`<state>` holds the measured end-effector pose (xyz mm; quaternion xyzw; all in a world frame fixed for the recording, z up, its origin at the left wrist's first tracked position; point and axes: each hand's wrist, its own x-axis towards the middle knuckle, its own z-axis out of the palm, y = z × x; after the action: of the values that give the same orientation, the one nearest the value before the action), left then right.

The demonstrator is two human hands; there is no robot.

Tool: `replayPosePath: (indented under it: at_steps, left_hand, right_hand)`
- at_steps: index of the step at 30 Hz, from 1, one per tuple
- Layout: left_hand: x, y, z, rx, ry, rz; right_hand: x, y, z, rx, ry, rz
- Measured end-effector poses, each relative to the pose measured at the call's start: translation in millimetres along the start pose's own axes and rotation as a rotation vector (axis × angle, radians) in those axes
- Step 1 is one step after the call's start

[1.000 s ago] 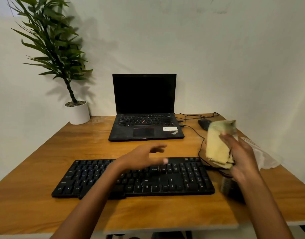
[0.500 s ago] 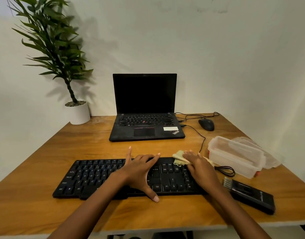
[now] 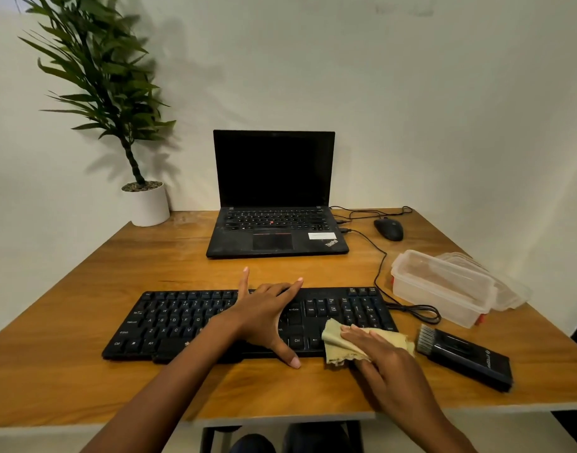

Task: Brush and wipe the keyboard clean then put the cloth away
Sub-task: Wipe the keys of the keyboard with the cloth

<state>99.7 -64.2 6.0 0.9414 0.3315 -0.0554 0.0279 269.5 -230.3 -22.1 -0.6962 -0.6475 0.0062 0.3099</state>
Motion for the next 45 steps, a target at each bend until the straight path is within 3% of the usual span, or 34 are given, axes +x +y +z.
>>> replayPosePath:
  at_steps: [2, 4, 5, 9, 13, 16, 22, 28, 34, 45]
  left_hand:
    - [-4, 0, 0, -0.04, -0.012, 0.002]
    - [-9, -6, -1, -0.063, -0.035, -0.018]
    - [-12, -11, -2, -0.065, -0.056, -0.035]
    - [-28, -39, -5, -0.05, -0.135, -0.114]
    - [-33, -48, -3, -0.043, -0.13, -0.113]
    - [-31, -50, 0, -0.038, -0.091, -0.098]
    - [-30, -53, 7, -0.02, -0.031, -0.101]
    - [-32, -52, 7, -0.02, -0.027, -0.1]
    - [-33, -47, 3, -0.008, -0.049, -0.122]
    - [-38, -46, -3, -0.046, -0.058, -0.141]
  right_hand:
    - [7, -10, -16, 0.369, -0.109, 0.257]
    - [27, -13, -35, 0.71, 0.002, 0.46]
    - [39, -10, -39, 0.766, 0.088, 0.504]
    - [87, 2, -35, 0.48, 0.32, 0.344]
    - [105, 16, 5, -0.078, 0.103, 0.342]
    - [97, -1, 29, -0.258, 0.07, 0.319]
    - [81, -47, 69, -0.232, 0.099, 0.223]
    - [66, -65, 86, -0.215, 0.117, -0.102]
    - [48, -39, 56, 0.062, -0.273, -0.374]
    - [44, -9, 5, 0.083, -0.6, -0.509]
